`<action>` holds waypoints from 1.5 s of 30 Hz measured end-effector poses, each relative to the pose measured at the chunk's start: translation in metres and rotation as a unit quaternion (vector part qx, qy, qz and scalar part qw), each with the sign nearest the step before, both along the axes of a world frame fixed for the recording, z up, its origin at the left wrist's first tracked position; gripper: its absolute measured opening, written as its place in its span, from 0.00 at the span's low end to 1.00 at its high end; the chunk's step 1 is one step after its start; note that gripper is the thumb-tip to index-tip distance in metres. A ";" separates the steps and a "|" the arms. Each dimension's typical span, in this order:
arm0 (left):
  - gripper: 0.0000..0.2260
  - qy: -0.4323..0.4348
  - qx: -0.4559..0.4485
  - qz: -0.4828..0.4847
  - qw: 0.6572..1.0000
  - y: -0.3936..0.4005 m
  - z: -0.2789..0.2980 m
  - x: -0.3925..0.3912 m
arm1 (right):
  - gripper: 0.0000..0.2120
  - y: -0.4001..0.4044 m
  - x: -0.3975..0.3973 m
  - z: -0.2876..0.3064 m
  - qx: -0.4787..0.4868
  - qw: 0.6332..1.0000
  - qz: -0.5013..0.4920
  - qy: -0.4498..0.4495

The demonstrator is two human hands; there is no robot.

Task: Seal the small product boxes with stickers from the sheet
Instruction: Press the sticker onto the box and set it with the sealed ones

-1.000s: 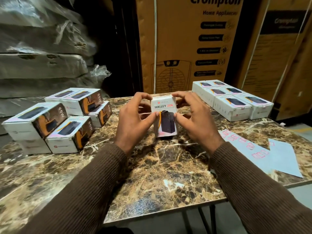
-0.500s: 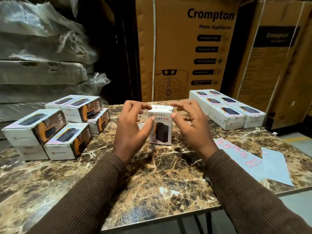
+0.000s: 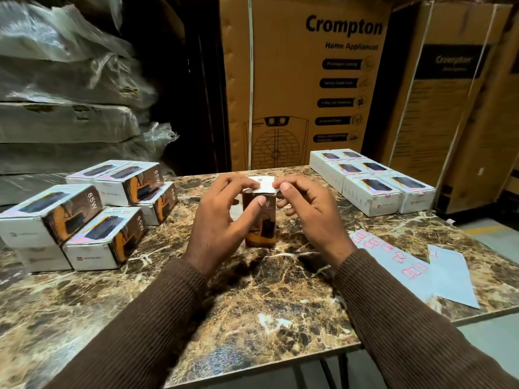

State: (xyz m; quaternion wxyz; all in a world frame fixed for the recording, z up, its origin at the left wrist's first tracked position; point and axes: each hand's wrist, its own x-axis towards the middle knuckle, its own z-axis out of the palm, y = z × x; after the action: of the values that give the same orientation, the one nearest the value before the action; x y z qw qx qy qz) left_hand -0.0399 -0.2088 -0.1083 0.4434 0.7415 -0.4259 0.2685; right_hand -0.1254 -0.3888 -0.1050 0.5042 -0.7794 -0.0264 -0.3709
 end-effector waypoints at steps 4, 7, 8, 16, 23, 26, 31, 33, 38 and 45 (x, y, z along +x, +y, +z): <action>0.16 0.005 0.003 -0.006 1.000 0.000 0.002 -0.002 | 0.09 0.002 -0.002 0.001 -0.028 0.999 0.001 -0.025; 0.17 0.008 0.002 -0.008 1.000 -0.001 0.002 -0.003 | 0.10 -0.002 0.001 0.001 -0.017 0.998 -0.048 -0.026; 0.17 0.008 0.002 -0.010 1.000 -0.001 0.001 -0.003 | 0.11 -0.004 0.002 0.001 -0.003 0.999 -0.041 -0.011; 0.15 0.004 0.011 -0.002 1.000 0.002 0.000 0.002 | 0.13 -0.003 0.003 -0.003 -0.036 0.999 -0.023 0.008; 0.08 0.008 0.003 0.034 0.999 0.006 0.000 0.009 | 0.09 0.000 0.000 -0.002 -0.154 0.984 -0.084 -0.023; 0.08 0.006 0.001 0.034 0.999 0.007 0.000 0.009 | 0.09 0.000 0.000 -0.002 -0.171 0.981 -0.094 -0.025; 0.08 -0.006 -0.001 0.037 0.999 0.007 0.002 0.005 | 0.09 0.001 -0.001 -0.002 -0.171 0.980 -0.096 -0.020; 0.08 -0.013 0.000 0.040 0.999 0.006 0.002 0.004 | 0.09 0.000 -0.001 -0.002 -0.169 0.981 -0.098 -0.019; 0.09 -0.051 0.000 0.046 0.998 0.006 0.004 -0.003 | 0.09 0.001 -0.007 0.004 -0.159 0.982 -0.095 -0.044; 0.09 -0.205 0.113 -0.052 0.971 -0.012 0.002 -0.041 | 0.07 -0.025 -0.058 0.040 -0.020 0.996 -0.062 -0.061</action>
State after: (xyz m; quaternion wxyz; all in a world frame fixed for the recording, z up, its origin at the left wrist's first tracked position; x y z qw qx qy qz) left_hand -0.0813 -0.2207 -0.1065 0.2739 0.6929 -0.5730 0.3416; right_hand -0.1830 -0.4141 -0.0653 0.4622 -0.7649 -0.0159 -0.4483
